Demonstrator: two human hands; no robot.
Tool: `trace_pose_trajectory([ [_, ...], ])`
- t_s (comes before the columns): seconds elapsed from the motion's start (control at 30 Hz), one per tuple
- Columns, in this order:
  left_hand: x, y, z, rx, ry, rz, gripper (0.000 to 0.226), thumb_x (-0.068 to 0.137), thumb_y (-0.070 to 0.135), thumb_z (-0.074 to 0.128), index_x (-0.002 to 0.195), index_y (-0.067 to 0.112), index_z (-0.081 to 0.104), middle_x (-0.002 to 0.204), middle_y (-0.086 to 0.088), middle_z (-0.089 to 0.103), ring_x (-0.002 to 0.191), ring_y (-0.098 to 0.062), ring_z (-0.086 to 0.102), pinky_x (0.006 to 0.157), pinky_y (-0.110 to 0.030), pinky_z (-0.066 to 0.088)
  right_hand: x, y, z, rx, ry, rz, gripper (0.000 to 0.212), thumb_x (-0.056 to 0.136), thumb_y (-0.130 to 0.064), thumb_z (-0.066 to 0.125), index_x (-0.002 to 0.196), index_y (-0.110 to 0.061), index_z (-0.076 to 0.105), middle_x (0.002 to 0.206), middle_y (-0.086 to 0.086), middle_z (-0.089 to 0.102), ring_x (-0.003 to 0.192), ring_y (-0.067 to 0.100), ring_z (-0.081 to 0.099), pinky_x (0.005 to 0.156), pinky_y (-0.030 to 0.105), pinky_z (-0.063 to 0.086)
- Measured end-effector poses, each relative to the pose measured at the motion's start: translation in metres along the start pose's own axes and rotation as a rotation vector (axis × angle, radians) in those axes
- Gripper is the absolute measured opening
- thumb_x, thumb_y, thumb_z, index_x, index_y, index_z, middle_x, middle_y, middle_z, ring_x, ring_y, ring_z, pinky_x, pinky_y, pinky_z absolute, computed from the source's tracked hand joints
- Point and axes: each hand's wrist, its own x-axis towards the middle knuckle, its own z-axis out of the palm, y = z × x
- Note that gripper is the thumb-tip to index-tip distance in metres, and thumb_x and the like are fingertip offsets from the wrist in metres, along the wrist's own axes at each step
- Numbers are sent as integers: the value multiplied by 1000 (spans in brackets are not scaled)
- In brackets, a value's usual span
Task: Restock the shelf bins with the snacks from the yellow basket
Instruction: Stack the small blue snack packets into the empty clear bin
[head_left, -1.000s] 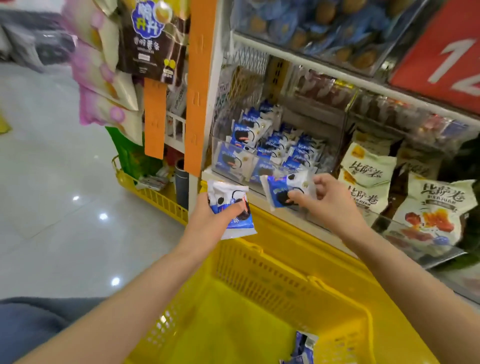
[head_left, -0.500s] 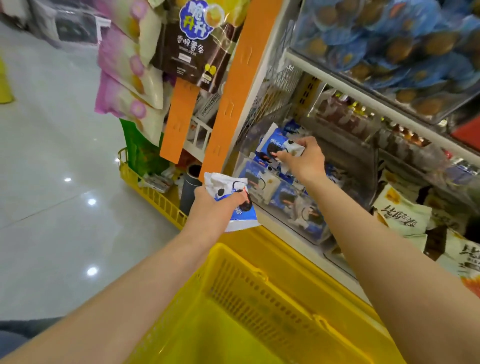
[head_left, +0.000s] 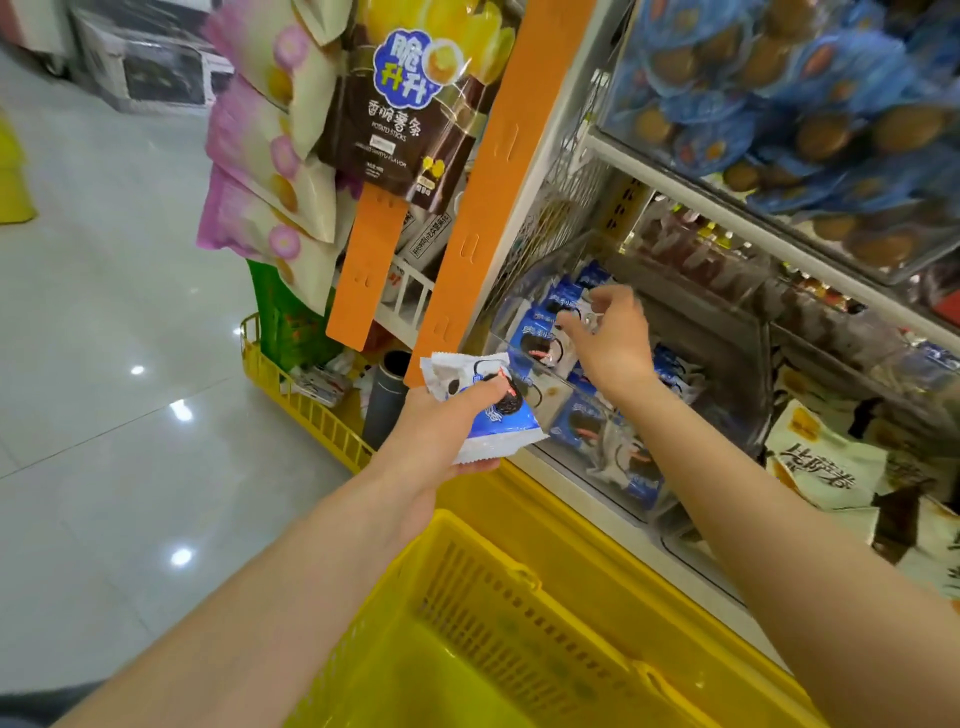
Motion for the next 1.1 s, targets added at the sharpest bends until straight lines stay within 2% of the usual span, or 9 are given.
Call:
trace_pose_trajectory([
  [0.07,-3,0,1,-4,-7,-1,33,82,32,67,112,23,56,100,-6,69,73,-13,68,56,-26,58,-28,-8,-10,107,34,-113,29,95,-30,51,118,-13,49,102,-4,55,91,5,54,72,12,43],
  [0.2,-11,-2,7,9,-39,38,38,81,34,66,116,23,56,102,-4,70,77,-13,70,64,-31,59,-86,-16,-24,218,-359,-128,25,88,-51,44,91,-30,58,80,-13,61,70,-6,57,58,12,42],
  [0.33,-16,-5,17,91,-38,4,56,84,42,60,131,19,40,110,-7,65,93,-22,67,86,-45,54,-104,-16,-32,244,-525,-71,23,83,-42,60,100,-26,66,93,-5,69,84,6,64,72,23,54],
  [0.4,-19,-5,22,100,-84,-28,68,86,48,55,141,21,27,123,-9,60,105,-26,63,96,-49,47,-104,-14,-35,275,-553,6,23,82,-29,68,103,-21,67,95,-2,70,82,3,65,68,14,52],
  [0.6,-20,-3,24,220,-109,-27,62,91,46,46,143,22,21,119,-7,61,101,-21,64,90,-41,52,-99,-12,-45,344,-653,98,40,82,-28,68,121,-20,58,112,-5,65,97,2,62,66,7,48],
  [0.77,-20,-1,18,322,-187,-120,54,87,54,48,131,24,41,110,-4,66,98,-18,65,87,-38,54,-92,-15,-47,203,-708,39,38,81,-29,69,115,-15,60,111,3,65,102,13,62,89,26,52],
  [0.9,-20,3,15,231,-189,-136,52,85,63,38,116,27,60,105,-6,70,97,-21,67,93,-43,51,-91,-14,-51,199,-763,26,27,80,-26,71,103,-18,61,100,3,69,87,15,64,70,29,49],
  [1.0,-17,8,13,114,-67,-141,52,91,56,36,120,19,56,93,-6,70,78,-20,67,64,-33,57,-83,-12,-58,186,-693,22,25,80,-32,69,99,-19,58,84,-3,70,65,2,63,53,13,47],
  [1.1,-13,10,11,89,71,-90,38,96,34,45,126,12,46,93,-8,61,63,-15,58,38,-22,48,-62,-7,-66,413,-395,113,21,83,-23,67,100,-19,55,88,2,68,62,5,68,54,13,52],
])
